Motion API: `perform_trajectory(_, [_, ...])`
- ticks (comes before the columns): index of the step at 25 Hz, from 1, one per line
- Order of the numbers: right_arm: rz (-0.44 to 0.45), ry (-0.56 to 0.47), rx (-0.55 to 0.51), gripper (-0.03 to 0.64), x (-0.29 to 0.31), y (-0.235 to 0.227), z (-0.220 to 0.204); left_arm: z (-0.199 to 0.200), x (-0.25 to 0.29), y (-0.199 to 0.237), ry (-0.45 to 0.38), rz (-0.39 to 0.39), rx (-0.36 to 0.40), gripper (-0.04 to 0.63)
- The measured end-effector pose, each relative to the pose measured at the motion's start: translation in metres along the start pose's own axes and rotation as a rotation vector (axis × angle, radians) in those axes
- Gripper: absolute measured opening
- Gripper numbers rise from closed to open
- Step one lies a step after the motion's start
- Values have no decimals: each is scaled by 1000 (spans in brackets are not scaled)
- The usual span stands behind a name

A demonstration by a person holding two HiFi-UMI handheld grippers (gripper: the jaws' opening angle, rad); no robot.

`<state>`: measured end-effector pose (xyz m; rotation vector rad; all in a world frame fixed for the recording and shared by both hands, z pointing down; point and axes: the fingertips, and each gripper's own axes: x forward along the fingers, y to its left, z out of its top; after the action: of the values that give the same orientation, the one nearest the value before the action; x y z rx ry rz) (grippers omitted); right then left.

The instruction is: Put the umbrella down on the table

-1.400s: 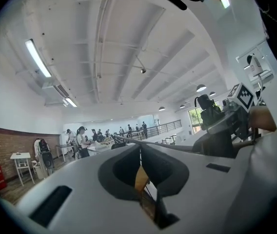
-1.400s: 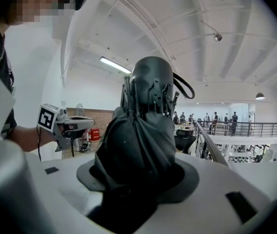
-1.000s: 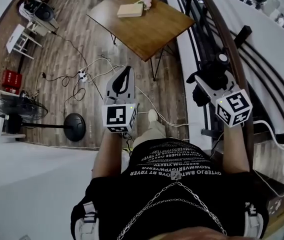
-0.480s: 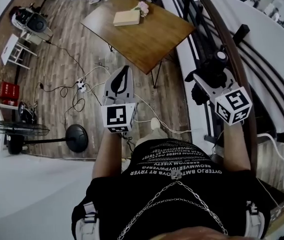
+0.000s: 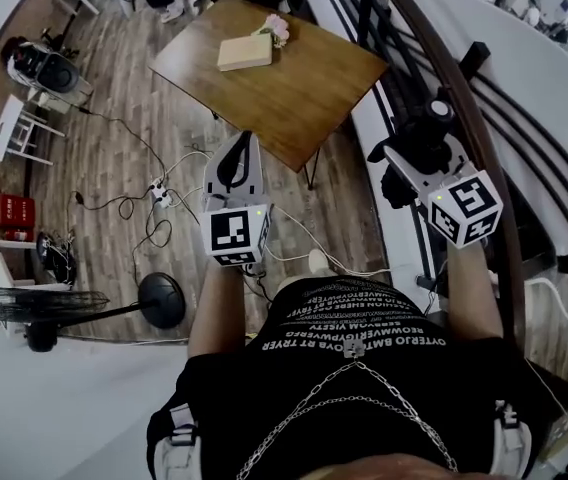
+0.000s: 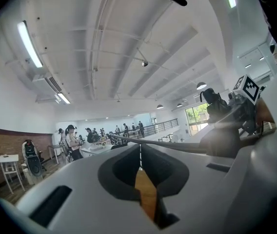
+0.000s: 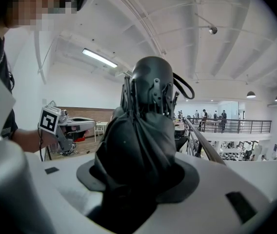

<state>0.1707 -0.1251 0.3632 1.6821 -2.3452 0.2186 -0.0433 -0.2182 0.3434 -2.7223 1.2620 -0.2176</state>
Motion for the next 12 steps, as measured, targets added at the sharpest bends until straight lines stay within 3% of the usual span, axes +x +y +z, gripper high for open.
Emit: perform_trajectory(12, [-14, -19, -6, 247, 81, -23, 26, -6, 63, 55, -15, -19, 3, 31])
